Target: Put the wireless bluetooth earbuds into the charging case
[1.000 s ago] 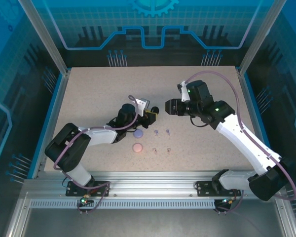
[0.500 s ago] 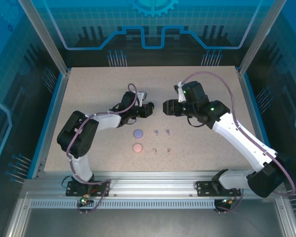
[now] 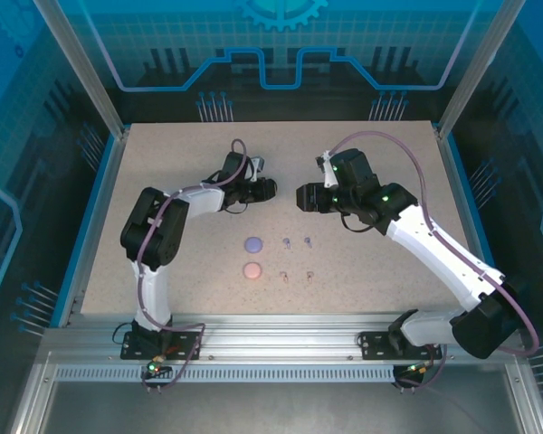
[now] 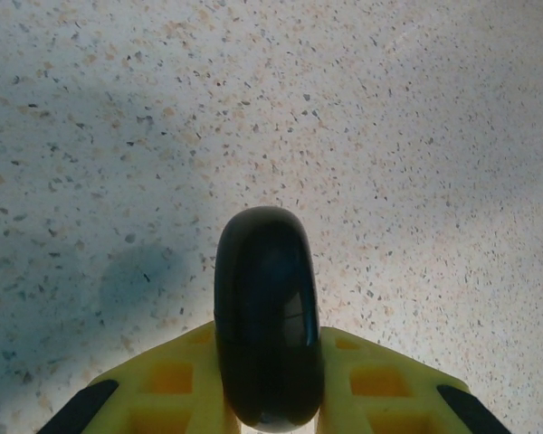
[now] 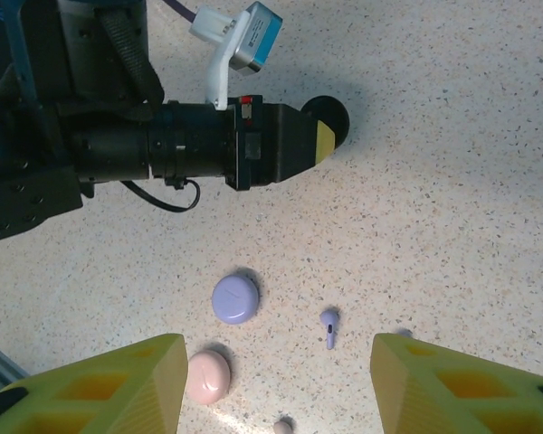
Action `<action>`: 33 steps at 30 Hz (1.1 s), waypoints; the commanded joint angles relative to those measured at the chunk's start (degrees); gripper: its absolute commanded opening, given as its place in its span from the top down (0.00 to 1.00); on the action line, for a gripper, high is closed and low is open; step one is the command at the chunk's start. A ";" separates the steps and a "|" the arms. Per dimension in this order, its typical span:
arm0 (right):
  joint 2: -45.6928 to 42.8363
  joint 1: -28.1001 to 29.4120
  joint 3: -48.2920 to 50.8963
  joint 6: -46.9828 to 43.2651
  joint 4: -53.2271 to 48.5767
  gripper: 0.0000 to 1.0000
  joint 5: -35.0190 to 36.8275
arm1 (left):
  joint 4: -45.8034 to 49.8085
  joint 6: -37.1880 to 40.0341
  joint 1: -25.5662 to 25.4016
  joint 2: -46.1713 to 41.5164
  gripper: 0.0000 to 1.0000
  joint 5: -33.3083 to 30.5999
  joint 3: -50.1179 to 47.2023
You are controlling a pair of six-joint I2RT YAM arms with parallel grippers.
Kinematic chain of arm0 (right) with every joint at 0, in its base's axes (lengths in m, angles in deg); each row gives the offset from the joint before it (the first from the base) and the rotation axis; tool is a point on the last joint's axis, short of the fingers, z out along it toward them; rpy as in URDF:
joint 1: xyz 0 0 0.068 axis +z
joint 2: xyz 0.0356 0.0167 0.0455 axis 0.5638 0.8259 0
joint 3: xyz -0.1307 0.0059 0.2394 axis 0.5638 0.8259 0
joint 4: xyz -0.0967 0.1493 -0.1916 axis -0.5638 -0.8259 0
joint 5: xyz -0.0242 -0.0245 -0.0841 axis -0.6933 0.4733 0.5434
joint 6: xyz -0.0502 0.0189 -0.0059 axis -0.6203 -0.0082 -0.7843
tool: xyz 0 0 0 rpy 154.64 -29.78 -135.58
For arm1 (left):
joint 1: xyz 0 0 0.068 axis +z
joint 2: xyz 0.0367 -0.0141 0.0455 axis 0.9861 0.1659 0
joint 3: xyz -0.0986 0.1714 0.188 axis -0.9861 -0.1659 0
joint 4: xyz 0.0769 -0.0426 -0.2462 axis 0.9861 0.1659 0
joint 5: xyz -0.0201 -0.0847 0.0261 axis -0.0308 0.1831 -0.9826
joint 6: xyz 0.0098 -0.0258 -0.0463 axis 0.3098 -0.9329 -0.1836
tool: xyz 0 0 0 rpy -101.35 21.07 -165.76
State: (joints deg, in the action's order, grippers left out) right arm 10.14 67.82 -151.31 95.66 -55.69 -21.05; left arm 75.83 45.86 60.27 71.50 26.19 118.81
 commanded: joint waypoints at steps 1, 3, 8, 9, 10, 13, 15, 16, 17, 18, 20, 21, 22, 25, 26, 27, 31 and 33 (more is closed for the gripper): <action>-0.51 1.06 -1.00 -0.80 -0.06 0.43 0.68 | 4.54 -1.61 1.02 2.04 0.83 2.67 3.36; -0.93 1.13 -1.18 -0.78 -0.37 0.42 0.86 | 6.16 -1.71 1.33 3.10 0.80 3.19 4.93; -1.61 1.48 -1.37 -0.98 -0.78 0.40 1.09 | 10.06 -1.53 1.73 5.59 0.70 4.63 8.40; -1.57 1.57 -1.51 -1.06 -0.96 0.39 1.21 | 10.66 -1.39 1.78 5.85 0.69 4.71 8.86; -1.63 1.57 -1.61 -1.11 -1.26 0.39 1.36 | 11.05 -1.42 1.86 6.22 0.67 4.84 9.16; -2.03 1.55 -1.78 -1.25 -1.42 0.37 1.73 | 11.88 -1.35 2.07 6.74 0.63 4.94 9.71; -2.14 1.53 -1.93 -1.21 -1.59 0.36 1.92 | 12.45 -1.30 2.16 7.08 0.60 5.22 10.13; -2.14 1.57 -2.02 -1.25 -1.60 0.36 1.90 | 12.92 -1.20 2.19 7.24 0.58 5.20 10.43; -2.18 1.58 -2.04 -1.26 -1.62 0.35 1.88 | 13.12 -1.06 2.20 7.29 0.58 5.16 10.53; -2.11 1.64 -2.15 -1.30 -1.72 0.35 1.94 | 13.13 -0.94 2.26 7.28 0.57 5.14 10.49; -2.01 1.65 -2.32 -1.34 -1.82 0.34 2.07 | 13.09 -0.70 2.30 7.08 0.55 5.00 10.10; -1.92 1.67 -2.41 -1.39 -1.86 0.33 2.05 | 12.96 -0.48 2.39 6.83 0.55 4.92 9.83; -1.87 1.66 -2.50 -1.42 -1.95 0.32 2.05 | 12.59 -0.32 2.39 6.53 0.54 4.73 9.46; -1.74 1.67 -2.51 -1.51 -2.04 0.31 2.25 | 11.78 -0.01 2.76 5.10 0.53 4.54 8.21; -1.73 1.66 -2.48 -1.52 -2.08 0.30 2.36 | 11.70 0.17 2.88 4.65 0.52 4.48 7.97; -1.66 1.64 -2.43 -1.44 -2.03 0.29 2.44 | 11.71 0.38 3.03 3.99 0.52 4.43 7.67; -1.45 1.65 -2.45 -1.42 -1.95 0.27 2.60 | 11.71 1.66 3.73 0.66 0.50 4.21 6.53; -1.23 1.63 -2.26 -1.43 -1.82 0.26 2.82 | 11.57 2.23 4.08 -1.59 0.50 3.87 5.77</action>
State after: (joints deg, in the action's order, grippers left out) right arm 9.28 68.56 -152.08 94.74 -56.96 -19.32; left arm 86.86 46.15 63.52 75.19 29.53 125.45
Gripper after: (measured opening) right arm 0.739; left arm 0.501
